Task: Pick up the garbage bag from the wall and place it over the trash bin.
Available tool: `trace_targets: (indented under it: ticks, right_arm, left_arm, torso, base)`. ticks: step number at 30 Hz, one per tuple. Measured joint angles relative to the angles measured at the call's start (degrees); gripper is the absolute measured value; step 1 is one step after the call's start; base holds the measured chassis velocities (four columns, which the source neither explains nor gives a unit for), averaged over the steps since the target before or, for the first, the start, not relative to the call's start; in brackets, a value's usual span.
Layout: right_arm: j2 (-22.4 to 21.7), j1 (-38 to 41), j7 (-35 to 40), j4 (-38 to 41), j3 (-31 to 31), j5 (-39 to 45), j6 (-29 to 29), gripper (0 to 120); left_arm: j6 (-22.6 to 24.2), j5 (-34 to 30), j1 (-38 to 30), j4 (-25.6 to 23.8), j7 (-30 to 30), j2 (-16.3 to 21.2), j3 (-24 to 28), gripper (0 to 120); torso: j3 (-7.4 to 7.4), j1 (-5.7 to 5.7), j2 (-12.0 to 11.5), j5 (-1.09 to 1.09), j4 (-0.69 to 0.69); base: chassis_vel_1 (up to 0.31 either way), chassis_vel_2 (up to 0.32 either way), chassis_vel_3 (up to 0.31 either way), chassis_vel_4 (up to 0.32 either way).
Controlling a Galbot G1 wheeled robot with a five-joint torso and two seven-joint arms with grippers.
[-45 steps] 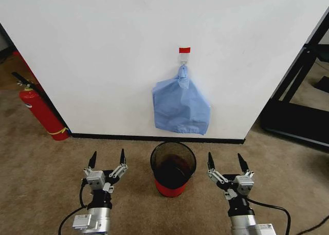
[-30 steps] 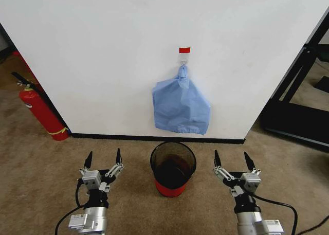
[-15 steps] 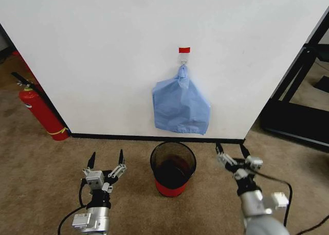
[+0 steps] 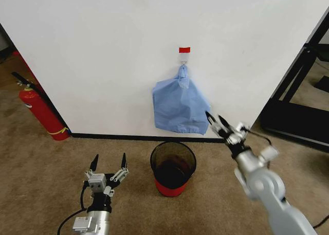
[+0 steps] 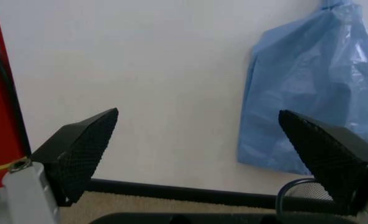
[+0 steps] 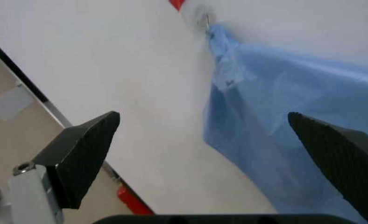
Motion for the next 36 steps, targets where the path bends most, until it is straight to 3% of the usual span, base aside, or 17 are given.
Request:
trace_targets:
  ticks: [9, 13, 17, 31, 36]
  right_arm:
    - [3.2, 17.9, -2.4, -18.5, -8.2, 0.5, -0.7, 100]
    - [4.8, 21.5, -3.1, -22.5, -9.1, 0.3, -1.0, 98]
    - [5.9, 22.9, -3.1, -23.1, -10.5, 0.1, -1.1, 90]
    - [8.9, 24.1, -0.8, -23.4, -10.0, 1.1, -0.9, 79]
    - [9.1, 23.9, -0.5, -23.2, -9.7, 1.4, -0.9, 57]
  left_arm:
    - [-0.4, 1.9, 1.4, -0.5, -0.3, -1.4, -1.1, 100]
    - [-0.6, 2.1, 1.6, -0.7, -0.4, -2.1, -1.2, 100]
    - [-1.0, 2.4, 2.0, -0.9, -0.4, -3.0, -1.1, 100]
    - [-1.5, 2.1, 1.5, -0.2, -0.6, -2.8, -1.1, 100]
    - [-1.6, 2.0, 1.4, -0.2, -0.5, -2.5, -1.1, 100]
  torso:
    - [0.0, 0.0, 0.0, 0.0, 0.0]
    - [0.0, 0.0, 0.0, 0.0, 0.0]
    - [-0.01, 0.0, 0.0, 0.0, -0.01]
    - [-0.01, 0.0, 0.0, 0.0, -0.01]
    - [-0.01, 0.0, 0.0, 0.01, -0.01]
  base:
    - [0.0, 0.0, 0.0, 0.0]
    - [0.0, 0.0, 0.0, 0.0]
    - [0.0, 0.0, 0.0, 0.0]
    - [0.0, 0.0, 0.0, 0.0]
    - [0.0, 0.0, 0.0, 0.0]
